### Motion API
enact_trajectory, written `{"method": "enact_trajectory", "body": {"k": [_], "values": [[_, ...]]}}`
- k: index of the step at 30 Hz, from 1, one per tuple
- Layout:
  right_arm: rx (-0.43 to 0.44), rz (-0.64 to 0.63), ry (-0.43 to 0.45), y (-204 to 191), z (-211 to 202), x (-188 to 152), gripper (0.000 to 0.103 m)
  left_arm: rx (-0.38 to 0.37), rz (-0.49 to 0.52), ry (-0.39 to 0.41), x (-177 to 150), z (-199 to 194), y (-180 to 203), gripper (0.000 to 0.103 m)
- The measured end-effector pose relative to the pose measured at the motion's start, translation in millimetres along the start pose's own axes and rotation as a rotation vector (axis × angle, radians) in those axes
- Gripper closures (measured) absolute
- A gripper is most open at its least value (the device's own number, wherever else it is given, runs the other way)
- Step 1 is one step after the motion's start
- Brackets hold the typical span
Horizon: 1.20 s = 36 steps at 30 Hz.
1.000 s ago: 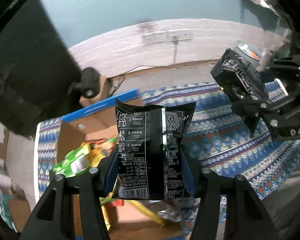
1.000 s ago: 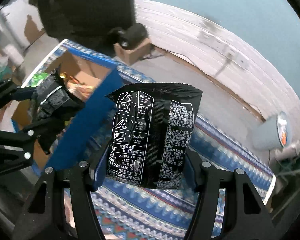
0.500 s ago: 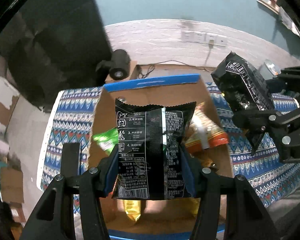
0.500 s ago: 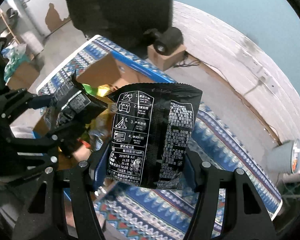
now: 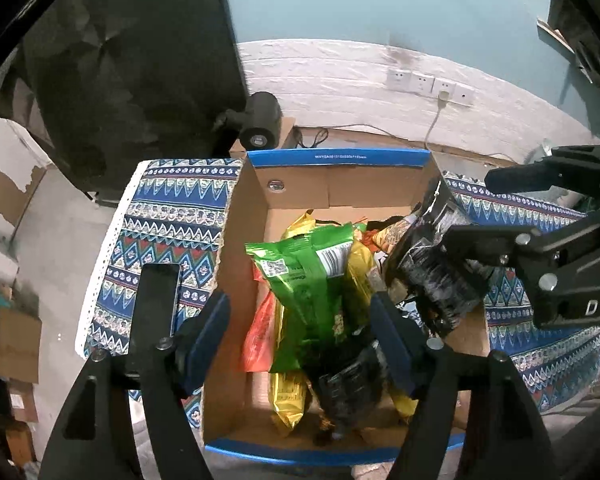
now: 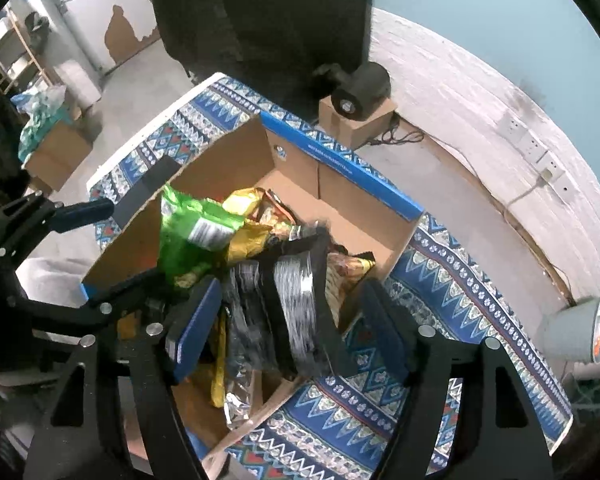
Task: Organize snacks
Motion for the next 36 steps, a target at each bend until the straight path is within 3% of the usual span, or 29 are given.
{"method": "enact_trajectory", "body": {"k": [4,13,36], "values": [[0.0,0.026,0.02,3.0,-11.1,-1.8,0.029,0.007,-0.003,0.032,-0.5,-12.4,-2.8,0.022],[-0.003,0.067,0.067,4.7,-41.4,-10.4,0.028,-0.015,-0.002,0.089,0.2,-39.6,5.2,0.015],[-0.039,0.12,0.155,15.9,-100.3,-46.3,0.026,-0.044,-0.008,0.14,-5.6,-75.4,21.1,0.008]]}}
Point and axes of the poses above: each gripper's, at about its wrist camera, not at the fingertips, and z roughly the way its jaws point, y to its right, x to its top, the point moved 3 cm from there along z, roughly the way its jaws point, and after that the axes turned 6 degrees about -z, right-handed, at the moved point
